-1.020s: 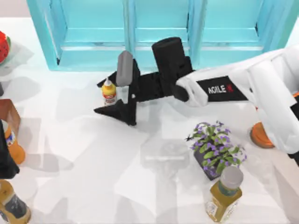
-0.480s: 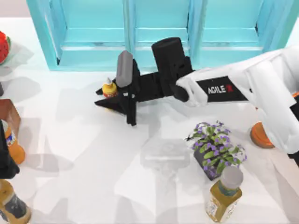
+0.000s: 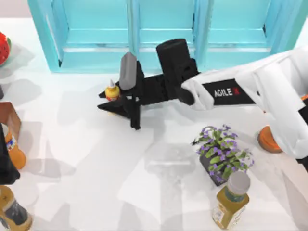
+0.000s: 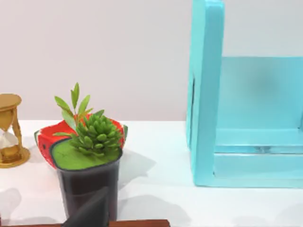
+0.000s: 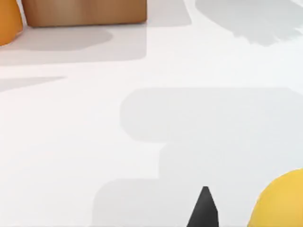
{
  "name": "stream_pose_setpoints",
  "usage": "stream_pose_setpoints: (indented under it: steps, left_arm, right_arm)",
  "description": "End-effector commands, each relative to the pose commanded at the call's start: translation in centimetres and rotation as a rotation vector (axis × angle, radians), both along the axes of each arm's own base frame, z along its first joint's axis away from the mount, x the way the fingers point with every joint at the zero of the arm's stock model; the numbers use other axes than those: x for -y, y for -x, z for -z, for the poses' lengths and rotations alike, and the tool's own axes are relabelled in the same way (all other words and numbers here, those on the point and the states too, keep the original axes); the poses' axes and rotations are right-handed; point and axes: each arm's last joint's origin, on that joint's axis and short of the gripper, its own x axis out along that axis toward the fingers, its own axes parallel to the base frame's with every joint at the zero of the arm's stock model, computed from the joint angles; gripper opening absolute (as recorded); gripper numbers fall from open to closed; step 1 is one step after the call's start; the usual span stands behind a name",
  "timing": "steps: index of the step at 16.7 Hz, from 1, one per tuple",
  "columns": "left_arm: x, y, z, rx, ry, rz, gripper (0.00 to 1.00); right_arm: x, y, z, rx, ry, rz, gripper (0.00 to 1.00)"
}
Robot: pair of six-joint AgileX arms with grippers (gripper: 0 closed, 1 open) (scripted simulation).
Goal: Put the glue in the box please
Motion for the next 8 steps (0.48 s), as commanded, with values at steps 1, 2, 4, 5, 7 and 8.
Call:
stream_pose_setpoints:
  steps: [1,2,4,5,7,8]
  left_arm:
    - [0.0,0.0,0.0,0.0,0.0,0.0,1.0]
    - [0.0,0.0,0.0,0.0,0.0,0.0,1.0]
    - [0.0,0.0,0.0,0.0,0.0,0.0,1.0]
    - [0.0,0.0,0.0,0.0,0.0,0.0,1.0]
    - [0.0,0.0,0.0,0.0,0.0,0.0,1.0]
    - [0.0,0.0,0.0,0.0,0.0,0.0,1.0]
  right_arm:
    - [-0.1,0.0,-0.1,0.001,-0.001,-0.002,0.0]
    - [-0.4,0.2,-0.5,0.005,-0.003,-0.007,0.0]
    - [-1.3,0.4,-2.7,0.03,-0.018,-0.012,0.0]
    - [-1.6,0.4,-4.2,0.048,-0.029,-0.009,0.0]
    - [-2.0,0.3,-7.5,0.086,-0.051,0.001,0.0]
    - [-2.0,0.3,-8.9,0.098,-0.059,0.005,0.0]
